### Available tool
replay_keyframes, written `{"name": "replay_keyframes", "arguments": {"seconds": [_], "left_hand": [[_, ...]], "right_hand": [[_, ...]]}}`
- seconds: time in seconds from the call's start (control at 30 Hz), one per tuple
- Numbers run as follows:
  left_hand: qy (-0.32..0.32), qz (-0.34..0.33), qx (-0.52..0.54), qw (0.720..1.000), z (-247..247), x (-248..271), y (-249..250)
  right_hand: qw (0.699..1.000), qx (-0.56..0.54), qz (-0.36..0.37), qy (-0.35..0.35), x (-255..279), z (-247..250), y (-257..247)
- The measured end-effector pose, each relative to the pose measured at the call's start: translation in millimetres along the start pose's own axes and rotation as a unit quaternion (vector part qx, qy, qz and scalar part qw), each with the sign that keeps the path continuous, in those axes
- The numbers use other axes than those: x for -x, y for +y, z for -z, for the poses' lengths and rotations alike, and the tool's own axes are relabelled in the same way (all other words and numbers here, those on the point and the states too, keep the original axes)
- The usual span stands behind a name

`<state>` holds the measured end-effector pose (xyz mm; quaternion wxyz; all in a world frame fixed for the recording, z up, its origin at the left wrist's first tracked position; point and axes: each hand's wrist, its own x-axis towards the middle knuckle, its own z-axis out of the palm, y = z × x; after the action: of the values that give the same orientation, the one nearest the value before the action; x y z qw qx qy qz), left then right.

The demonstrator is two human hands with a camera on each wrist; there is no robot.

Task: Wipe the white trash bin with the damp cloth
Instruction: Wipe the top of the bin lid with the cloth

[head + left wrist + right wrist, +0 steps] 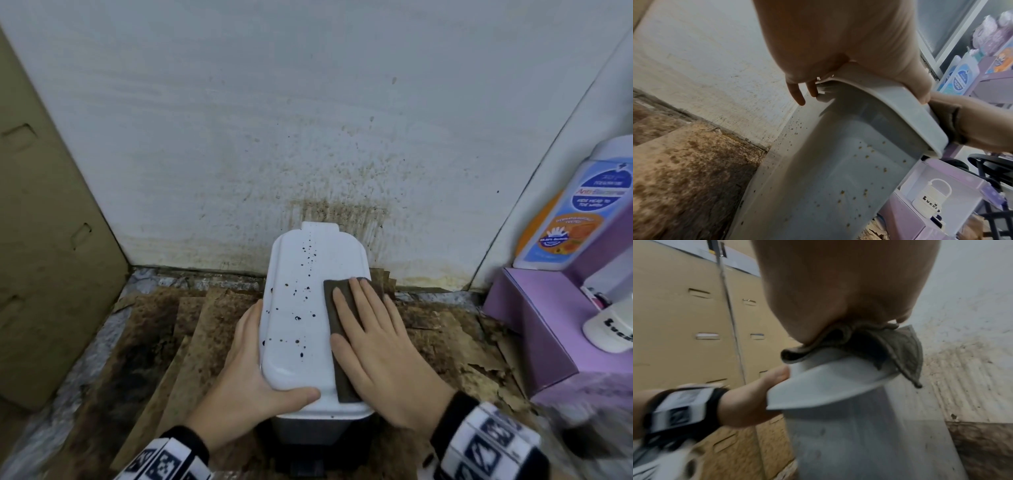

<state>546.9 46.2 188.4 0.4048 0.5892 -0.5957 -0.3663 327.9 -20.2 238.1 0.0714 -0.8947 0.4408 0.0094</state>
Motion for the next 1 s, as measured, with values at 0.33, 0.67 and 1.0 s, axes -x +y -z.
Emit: {"name": "replay_keyframes", "arguments": {"seconds": [0.33, 0.67, 1.0], "left_hand": [[-0.014, 0.012, 0.02, 1.0, 3, 1, 6], [-0.015, -0.001, 0.002, 1.0, 4, -2, 2], [-0.007, -0.012, 0.001, 1.0, 1, 0, 3]], "right_hand": [[0.998, -0.03, 0.004, -0.063, -138, 30, 58], [0.998, -0.048, 0.008, -0.044, -156, 36, 65], [0.999, -0.045, 0.02, -0.016, -54, 14, 31]]}}
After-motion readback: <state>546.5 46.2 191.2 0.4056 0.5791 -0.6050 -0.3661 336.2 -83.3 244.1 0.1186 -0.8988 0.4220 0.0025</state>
